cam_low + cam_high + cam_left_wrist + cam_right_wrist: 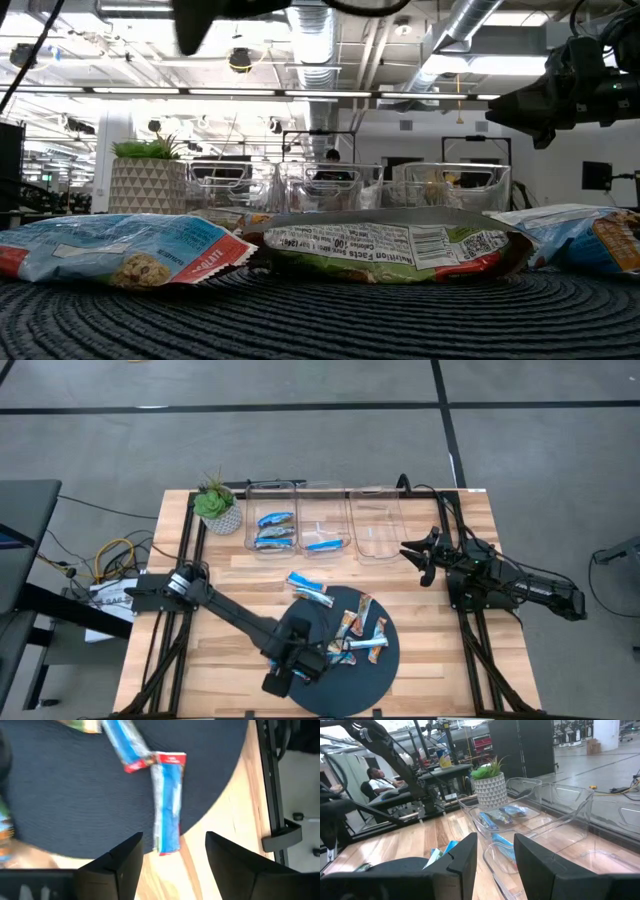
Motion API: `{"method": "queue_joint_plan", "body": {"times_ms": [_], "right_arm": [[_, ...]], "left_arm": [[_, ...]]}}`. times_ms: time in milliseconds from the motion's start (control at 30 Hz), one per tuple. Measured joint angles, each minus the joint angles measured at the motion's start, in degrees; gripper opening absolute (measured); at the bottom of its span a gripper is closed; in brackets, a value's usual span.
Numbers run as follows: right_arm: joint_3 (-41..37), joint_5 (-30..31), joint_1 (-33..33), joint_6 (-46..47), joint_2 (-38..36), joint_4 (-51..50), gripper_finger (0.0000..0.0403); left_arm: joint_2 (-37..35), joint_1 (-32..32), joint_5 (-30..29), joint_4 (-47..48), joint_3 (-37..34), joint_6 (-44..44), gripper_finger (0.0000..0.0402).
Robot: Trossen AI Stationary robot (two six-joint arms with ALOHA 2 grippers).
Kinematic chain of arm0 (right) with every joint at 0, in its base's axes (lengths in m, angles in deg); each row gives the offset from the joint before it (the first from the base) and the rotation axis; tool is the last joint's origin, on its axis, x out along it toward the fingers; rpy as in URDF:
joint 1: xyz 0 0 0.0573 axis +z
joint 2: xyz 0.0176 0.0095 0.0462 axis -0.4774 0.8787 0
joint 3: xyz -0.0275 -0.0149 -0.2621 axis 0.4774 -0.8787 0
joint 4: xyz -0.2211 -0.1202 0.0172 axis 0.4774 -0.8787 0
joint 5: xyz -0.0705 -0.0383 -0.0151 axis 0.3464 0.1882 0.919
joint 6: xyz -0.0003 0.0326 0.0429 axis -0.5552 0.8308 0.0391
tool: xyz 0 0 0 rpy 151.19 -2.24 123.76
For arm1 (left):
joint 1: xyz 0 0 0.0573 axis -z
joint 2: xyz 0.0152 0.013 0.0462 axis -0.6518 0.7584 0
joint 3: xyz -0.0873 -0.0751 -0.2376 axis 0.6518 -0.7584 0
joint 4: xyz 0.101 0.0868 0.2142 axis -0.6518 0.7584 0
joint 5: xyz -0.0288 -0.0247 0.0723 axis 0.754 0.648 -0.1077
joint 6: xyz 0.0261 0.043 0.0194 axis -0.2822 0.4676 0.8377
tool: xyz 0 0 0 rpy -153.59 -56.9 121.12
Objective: Pick and place Granola Bars by type
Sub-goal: Put the red granola bar into the middle transparent bin
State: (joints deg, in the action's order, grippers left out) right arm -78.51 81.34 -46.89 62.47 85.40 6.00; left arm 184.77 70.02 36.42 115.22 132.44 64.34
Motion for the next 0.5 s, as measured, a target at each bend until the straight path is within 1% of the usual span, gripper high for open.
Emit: {"method": "queue_joint_plan", "body": {"times_ms": [133, 367, 500], "right_arm": [[0.0, 0.0, 0.0, 0.0, 0.0, 0.0, 0.0123], [0.0, 0.0, 0.0, 0.0, 0.0, 0.0, 0.0123], [0.0, 0.0, 0.0, 0.0, 0.0, 0.0, 0.0123]], "left_arm": [[0.0, 2.3, 0.0, -3.0, -4.2, -2.3, 0.0210], [0.0, 4.2, -0.1, -13.5, -13.5, -6.6, 0.0210], [0.0, 4.2, -2.8, -18.1, -17.5, -8.3, 0.0210]]}}
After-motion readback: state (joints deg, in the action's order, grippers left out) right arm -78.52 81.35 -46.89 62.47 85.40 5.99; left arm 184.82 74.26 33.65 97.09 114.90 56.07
